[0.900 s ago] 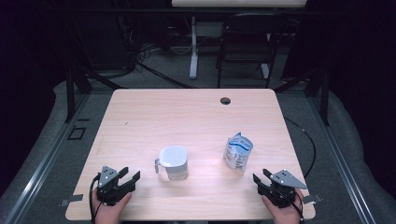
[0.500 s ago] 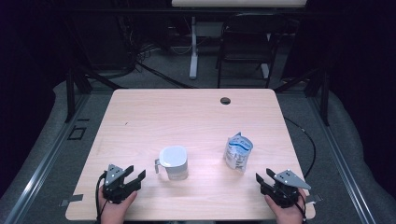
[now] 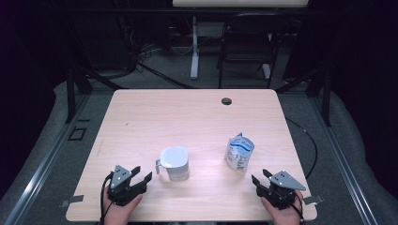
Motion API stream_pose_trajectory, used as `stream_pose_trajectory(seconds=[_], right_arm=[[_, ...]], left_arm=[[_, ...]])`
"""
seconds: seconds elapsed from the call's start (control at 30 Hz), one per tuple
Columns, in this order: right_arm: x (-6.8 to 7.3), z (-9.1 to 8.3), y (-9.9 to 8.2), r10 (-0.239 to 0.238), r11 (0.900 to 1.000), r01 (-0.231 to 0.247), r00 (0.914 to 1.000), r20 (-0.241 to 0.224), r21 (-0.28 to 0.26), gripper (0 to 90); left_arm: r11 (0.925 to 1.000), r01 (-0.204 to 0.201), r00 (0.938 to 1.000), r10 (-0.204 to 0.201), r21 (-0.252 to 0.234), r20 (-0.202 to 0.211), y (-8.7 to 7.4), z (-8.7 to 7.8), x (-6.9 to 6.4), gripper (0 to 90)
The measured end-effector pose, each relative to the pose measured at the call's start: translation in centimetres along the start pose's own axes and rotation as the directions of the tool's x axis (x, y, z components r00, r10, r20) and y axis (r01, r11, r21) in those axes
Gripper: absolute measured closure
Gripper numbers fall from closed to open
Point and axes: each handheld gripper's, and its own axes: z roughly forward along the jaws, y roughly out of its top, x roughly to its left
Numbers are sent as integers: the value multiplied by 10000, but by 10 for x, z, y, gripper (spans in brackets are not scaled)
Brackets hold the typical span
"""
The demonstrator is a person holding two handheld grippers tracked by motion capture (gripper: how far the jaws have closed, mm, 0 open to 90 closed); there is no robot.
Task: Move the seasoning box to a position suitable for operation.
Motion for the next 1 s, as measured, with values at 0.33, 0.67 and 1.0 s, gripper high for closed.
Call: stream_pose_trajectory(seconds=[0.33, 0.67, 1.0], right_arm=[[-1, -3, -1, 22, 10000, -22, 10000, -2, -38, 497], [-4, -6, -5, 153, 9999, -153, 9998, 92, 8, 490], [-5, -10, -7, 255, 9997, -255, 9996, 140, -31, 489]], left_arm=[[9982, -552, 9981, 545, 243, 274, 11, 20, -16, 506], [9968, -638, 9975, 622, 485, 326, 19, 34, -14, 561], [9953, -813, 9964, 798, 530, 298, 23, 42, -16, 637]])
